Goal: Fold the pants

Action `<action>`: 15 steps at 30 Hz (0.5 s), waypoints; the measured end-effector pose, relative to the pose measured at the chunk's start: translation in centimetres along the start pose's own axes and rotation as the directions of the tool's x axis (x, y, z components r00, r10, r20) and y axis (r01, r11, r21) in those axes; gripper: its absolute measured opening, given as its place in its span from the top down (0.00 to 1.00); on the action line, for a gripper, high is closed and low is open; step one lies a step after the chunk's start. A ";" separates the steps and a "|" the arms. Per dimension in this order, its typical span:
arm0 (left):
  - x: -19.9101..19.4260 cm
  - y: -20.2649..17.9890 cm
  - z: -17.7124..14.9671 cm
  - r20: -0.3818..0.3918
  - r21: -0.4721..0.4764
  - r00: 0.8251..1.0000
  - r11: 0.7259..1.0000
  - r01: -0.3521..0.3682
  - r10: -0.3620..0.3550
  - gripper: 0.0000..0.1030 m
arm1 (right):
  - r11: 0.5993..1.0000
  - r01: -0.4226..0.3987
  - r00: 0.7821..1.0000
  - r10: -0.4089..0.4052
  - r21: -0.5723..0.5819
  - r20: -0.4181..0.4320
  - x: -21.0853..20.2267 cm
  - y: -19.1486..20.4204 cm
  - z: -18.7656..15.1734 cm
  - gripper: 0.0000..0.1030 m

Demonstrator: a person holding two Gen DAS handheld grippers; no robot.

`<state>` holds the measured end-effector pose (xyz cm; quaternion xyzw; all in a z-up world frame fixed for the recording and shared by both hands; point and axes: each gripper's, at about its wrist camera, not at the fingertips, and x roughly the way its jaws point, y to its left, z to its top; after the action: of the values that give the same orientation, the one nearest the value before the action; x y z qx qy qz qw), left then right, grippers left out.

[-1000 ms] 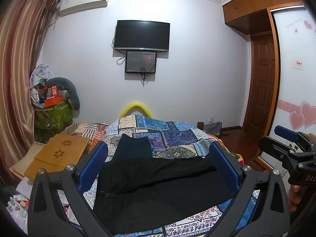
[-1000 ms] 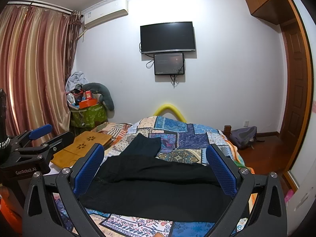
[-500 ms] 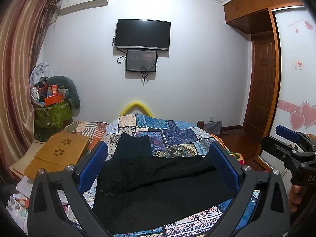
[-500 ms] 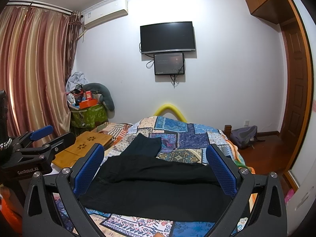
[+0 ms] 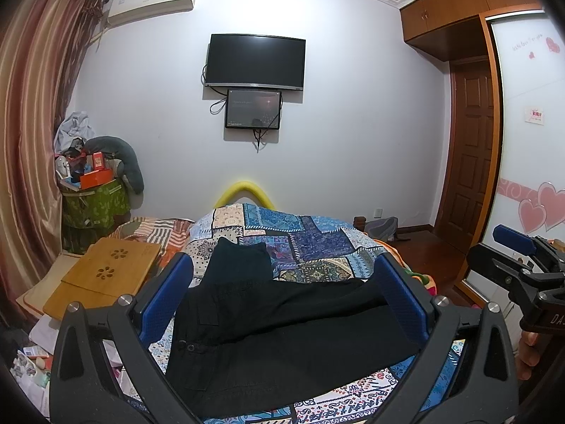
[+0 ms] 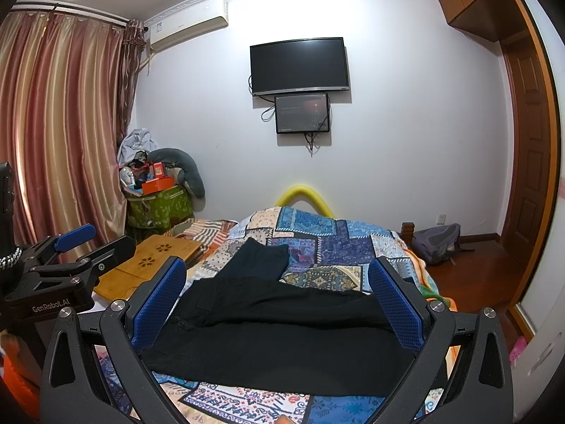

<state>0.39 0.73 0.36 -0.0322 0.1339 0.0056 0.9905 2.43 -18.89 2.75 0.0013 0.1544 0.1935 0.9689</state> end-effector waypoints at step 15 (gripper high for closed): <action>0.1 0.0 -0.1 -0.001 0.003 1.000 1.000 0.001 -0.001 0.00 | 1.000 0.000 1.000 0.000 0.000 -0.002 -0.1 0.4 0.0 0.01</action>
<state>0.44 0.72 0.27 -0.0307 0.1342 0.0050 0.9905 2.17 -18.57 2.83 0.0013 0.1556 0.1935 0.9687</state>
